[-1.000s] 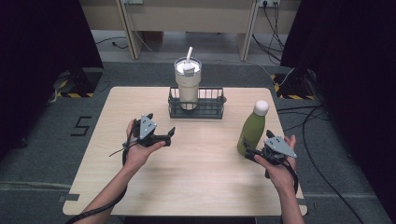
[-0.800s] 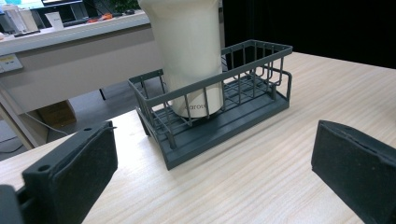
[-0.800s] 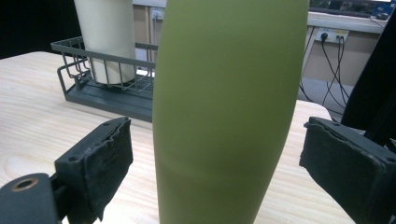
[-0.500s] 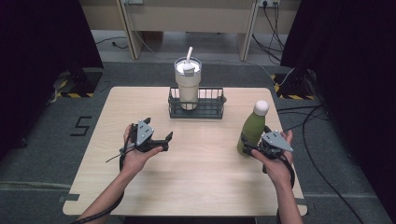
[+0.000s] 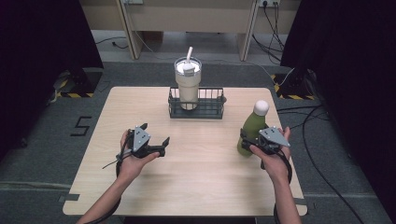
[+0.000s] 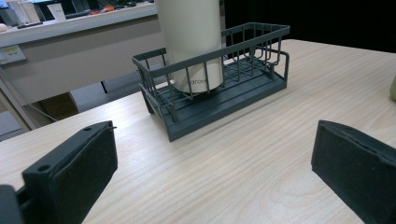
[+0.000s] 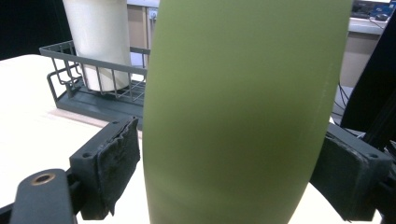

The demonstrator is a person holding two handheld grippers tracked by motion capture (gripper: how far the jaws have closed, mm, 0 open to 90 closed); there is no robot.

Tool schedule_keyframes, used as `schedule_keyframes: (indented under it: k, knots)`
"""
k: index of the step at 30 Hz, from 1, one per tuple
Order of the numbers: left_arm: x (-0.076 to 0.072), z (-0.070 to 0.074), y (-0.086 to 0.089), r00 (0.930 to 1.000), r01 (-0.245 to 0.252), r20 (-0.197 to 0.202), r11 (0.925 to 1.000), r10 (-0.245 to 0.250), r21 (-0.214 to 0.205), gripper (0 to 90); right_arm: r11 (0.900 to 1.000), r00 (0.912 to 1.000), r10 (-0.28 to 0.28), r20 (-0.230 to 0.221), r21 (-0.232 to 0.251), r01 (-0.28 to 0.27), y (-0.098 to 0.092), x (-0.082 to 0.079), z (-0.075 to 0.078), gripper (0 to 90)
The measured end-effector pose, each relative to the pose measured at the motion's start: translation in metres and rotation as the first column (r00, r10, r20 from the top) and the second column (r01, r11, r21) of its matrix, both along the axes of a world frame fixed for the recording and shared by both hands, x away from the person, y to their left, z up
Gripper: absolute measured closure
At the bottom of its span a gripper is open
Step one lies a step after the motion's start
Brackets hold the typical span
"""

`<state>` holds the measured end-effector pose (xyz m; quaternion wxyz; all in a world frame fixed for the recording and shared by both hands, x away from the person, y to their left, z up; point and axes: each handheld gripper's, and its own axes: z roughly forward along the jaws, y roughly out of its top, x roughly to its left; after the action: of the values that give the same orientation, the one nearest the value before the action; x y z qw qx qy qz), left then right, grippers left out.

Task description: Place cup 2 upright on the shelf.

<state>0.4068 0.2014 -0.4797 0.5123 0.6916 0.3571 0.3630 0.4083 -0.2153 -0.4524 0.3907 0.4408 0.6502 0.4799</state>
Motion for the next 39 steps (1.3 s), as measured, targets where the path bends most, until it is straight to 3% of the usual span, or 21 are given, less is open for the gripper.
schedule_keyframes:
  k: [7, 28, 39]
  knots:
    - [-0.001, -0.002, 0.001, 1.0000, -0.002, -0.006, 1.0000, 0.002, -0.004, 0.0, 1.0000, 1.0000, -0.009, -0.005, -0.003, 0.009, 0.000, 0.003, -0.002, 19.5]
    - [-0.001, -0.004, 0.005, 0.9997, -0.019, -0.015, 0.9996, 0.019, -0.021, 0.0, 0.9999, 0.9999, 0.006, -0.012, 0.012, -0.006, 0.002, 0.007, 0.002, 20.9]
    - [-0.001, -0.004, 0.008, 0.9995, -0.030, -0.010, 0.9993, 0.030, -0.024, 0.0, 0.9997, 0.9998, 0.016, 0.012, 0.016, -0.016, 0.008, 0.009, 0.015, 20.9]
